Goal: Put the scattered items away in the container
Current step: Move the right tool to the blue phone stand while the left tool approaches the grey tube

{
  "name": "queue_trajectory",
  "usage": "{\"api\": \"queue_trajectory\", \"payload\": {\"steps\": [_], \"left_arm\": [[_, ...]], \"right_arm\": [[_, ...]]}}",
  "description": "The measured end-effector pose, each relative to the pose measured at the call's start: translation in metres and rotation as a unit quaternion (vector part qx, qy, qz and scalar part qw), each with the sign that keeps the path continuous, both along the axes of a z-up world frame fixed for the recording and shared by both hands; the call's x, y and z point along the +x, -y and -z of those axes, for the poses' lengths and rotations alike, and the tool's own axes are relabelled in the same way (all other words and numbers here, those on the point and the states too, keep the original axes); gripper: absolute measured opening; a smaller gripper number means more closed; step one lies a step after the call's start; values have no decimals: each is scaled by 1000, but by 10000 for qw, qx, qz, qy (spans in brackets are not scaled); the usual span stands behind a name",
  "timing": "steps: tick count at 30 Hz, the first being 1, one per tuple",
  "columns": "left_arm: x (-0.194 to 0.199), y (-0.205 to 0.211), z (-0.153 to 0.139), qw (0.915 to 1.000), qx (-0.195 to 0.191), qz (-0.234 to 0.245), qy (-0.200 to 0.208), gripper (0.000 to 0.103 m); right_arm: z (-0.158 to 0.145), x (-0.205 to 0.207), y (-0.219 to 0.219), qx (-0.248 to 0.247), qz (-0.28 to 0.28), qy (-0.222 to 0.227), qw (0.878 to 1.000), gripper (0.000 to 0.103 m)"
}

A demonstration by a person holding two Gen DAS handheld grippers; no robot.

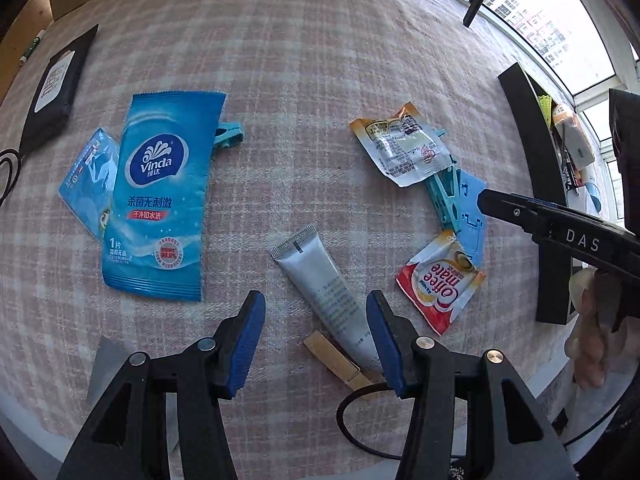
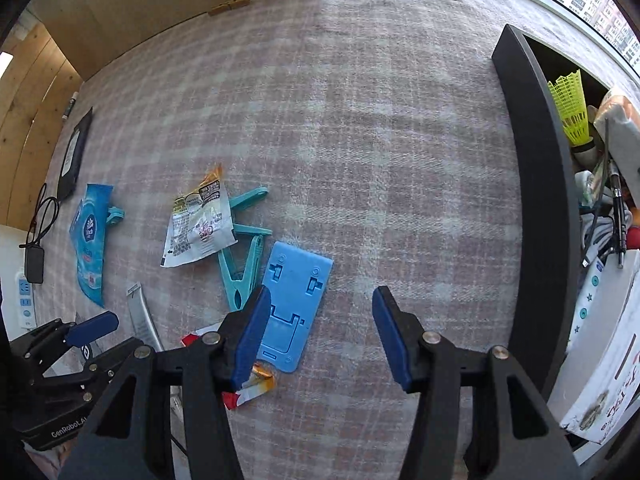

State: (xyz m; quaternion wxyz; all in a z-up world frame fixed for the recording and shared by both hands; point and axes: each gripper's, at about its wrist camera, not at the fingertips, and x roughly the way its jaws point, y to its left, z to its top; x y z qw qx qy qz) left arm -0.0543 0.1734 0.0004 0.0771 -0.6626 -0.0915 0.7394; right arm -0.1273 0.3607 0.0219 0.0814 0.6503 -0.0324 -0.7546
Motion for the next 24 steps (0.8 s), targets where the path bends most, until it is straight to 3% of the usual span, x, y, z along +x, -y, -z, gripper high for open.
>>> {"api": "queue_trajectory", "payload": {"steps": [11,19,24], "left_arm": [[5,-20,9,9998,-163,124,61,50],[4,-50,9,9945,-807,650,-135,50],[3,-68,8,9907,-1012,866,-273,50]], "right_arm": [[7,-15,3,-10,107,207,9997,52],[9,-10,31,619,-554,-47,9965,52],[9,-11,24,774,-616,-69,9951,48]]}}
